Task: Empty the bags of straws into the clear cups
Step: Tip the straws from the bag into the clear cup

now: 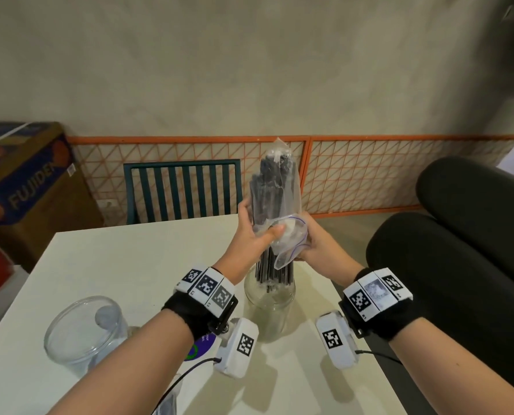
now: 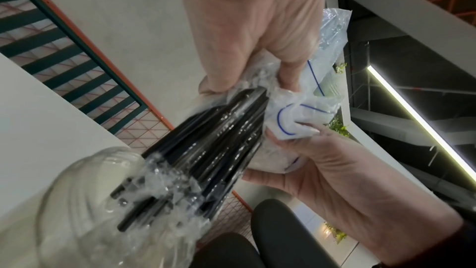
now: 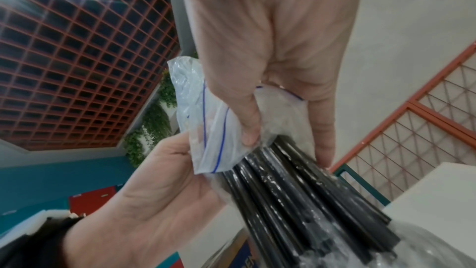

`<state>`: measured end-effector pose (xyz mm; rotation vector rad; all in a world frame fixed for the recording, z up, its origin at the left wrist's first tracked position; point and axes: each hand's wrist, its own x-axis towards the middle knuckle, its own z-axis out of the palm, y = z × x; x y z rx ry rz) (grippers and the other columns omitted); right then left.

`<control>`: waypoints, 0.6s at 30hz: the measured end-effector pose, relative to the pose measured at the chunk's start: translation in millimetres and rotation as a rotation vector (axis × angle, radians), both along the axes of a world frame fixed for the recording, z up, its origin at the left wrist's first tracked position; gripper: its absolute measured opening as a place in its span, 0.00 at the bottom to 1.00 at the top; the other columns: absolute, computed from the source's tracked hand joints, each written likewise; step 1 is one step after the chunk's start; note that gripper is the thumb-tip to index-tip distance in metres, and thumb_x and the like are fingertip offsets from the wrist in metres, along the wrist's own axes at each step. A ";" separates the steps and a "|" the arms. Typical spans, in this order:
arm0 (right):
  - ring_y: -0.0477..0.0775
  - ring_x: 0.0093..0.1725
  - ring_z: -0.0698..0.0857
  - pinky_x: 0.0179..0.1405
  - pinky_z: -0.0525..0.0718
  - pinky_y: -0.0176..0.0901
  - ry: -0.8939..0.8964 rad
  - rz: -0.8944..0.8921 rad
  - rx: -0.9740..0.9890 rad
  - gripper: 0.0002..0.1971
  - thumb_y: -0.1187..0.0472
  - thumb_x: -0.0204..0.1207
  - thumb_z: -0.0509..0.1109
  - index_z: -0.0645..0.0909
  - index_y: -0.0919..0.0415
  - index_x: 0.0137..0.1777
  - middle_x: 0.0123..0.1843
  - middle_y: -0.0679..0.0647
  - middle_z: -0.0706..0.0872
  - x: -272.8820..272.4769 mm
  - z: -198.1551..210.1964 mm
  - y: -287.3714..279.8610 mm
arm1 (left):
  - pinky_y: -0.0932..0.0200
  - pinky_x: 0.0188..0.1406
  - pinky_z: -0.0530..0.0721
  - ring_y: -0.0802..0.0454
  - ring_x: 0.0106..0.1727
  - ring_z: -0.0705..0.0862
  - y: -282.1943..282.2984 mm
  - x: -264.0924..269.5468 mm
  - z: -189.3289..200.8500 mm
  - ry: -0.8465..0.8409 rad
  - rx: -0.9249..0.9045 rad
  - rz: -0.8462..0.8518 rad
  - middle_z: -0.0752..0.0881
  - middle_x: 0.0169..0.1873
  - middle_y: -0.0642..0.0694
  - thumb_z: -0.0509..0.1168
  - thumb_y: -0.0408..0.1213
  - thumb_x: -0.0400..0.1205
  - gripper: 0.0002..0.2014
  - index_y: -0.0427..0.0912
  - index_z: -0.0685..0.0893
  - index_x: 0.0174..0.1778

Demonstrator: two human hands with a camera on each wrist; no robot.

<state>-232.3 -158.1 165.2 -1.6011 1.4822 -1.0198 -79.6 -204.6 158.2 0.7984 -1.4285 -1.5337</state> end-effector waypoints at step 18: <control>0.45 0.81 0.57 0.77 0.66 0.42 0.181 0.284 0.284 0.63 0.57 0.63 0.82 0.29 0.35 0.76 0.81 0.40 0.50 -4.6 18.5 17.4 | 0.46 0.77 0.68 0.48 0.76 0.70 5.2 11.8 32.5 -0.397 0.020 -0.265 0.66 0.78 0.45 0.77 0.57 0.56 0.64 0.61 0.39 0.80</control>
